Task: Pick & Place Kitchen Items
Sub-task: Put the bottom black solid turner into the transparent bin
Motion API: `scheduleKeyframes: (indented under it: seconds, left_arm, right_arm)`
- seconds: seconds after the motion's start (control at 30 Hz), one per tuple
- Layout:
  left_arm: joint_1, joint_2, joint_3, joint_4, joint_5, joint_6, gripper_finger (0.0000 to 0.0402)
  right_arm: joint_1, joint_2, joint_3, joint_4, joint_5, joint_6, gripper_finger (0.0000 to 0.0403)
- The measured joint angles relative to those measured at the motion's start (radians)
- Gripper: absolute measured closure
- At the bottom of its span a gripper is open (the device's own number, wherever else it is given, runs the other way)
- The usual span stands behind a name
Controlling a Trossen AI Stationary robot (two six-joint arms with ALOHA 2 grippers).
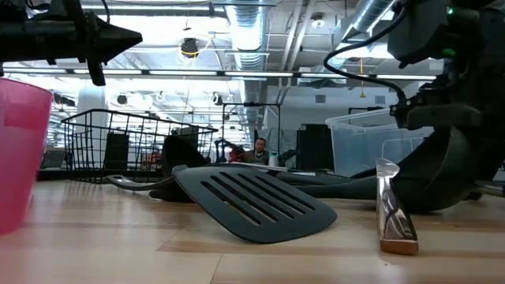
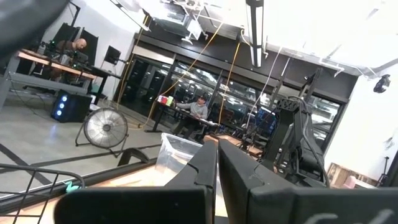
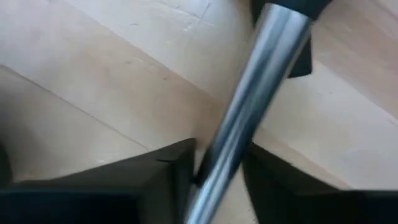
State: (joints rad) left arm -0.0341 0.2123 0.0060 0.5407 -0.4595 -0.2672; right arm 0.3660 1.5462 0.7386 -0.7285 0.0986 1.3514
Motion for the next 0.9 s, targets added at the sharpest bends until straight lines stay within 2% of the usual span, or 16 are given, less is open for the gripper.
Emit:
scheduleKeyframes:
  seconds: [0.1,0.37,0.57,0.77,0.9]
  left_arm:
    - [0.0,0.0,0.0,0.0,0.0,0.0,0.04]
    - [0.0,0.0,0.0,0.0,0.0,0.0,0.04]
    - [0.0,0.0,0.0,0.0,0.0,0.0,0.04]
    - [0.0,0.0,0.0,0.0,0.0,0.0,0.04]
    - [0.0,0.0,0.0,0.0,0.0,0.0,0.04]
  right_arm:
    - [-0.002,0.014,0.004,0.001,-0.007,0.012,0.0334]
    - [0.0,0.008,0.017,-0.021,0.012,0.015,0.0335]
    - [-0.001,-0.057,0.084,-0.098,0.041,-0.031,0.0342]
    - [-0.02,-0.15,0.185,-0.109,0.044,-0.13,0.034]
    - [-0.053,-0.224,0.276,-0.131,0.091,-0.235,0.0338]
